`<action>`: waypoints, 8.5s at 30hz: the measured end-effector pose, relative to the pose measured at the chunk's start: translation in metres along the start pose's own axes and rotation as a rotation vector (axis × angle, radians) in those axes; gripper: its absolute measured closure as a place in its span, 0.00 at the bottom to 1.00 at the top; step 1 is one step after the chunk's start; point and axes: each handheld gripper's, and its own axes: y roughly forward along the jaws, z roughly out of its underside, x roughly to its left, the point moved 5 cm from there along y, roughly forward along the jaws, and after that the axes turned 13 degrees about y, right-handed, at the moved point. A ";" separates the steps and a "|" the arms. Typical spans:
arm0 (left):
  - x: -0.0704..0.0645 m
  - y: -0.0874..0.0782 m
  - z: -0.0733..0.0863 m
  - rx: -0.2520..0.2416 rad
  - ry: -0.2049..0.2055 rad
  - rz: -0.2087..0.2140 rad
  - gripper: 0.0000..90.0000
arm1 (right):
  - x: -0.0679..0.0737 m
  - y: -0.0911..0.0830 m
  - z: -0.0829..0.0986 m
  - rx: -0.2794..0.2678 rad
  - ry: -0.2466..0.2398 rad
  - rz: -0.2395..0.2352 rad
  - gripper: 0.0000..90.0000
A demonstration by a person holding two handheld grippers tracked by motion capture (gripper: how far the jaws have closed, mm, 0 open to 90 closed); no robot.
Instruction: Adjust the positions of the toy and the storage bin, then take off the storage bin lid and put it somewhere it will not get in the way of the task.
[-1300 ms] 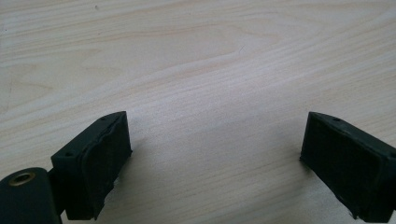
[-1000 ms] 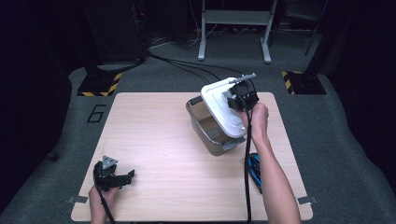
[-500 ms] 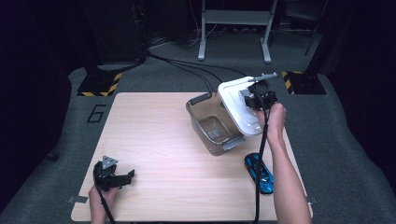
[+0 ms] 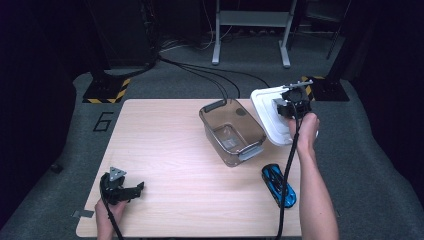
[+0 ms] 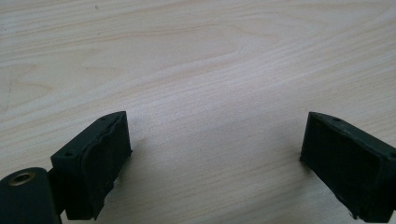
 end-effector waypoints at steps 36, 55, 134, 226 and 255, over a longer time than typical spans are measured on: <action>0.000 0.000 0.000 0.003 0.001 0.001 0.09 | -0.052 0.082 0.063 0.095 0.118 0.111 0.74; 0.000 0.000 0.000 -0.004 -0.009 -0.002 0.09 | -0.053 0.115 0.090 0.082 0.127 0.132 0.74; 0.000 0.000 0.000 0.003 0.002 0.001 0.09 | 0.021 0.033 0.188 0.382 -0.023 -0.189 0.00; 0.000 0.000 0.000 0.003 0.003 0.001 0.09 | -0.005 0.003 0.051 0.347 -0.091 -0.074 0.27; 0.000 0.000 0.000 0.003 0.002 0.003 0.09 | 0.011 0.006 -0.005 0.216 -0.133 -0.038 0.27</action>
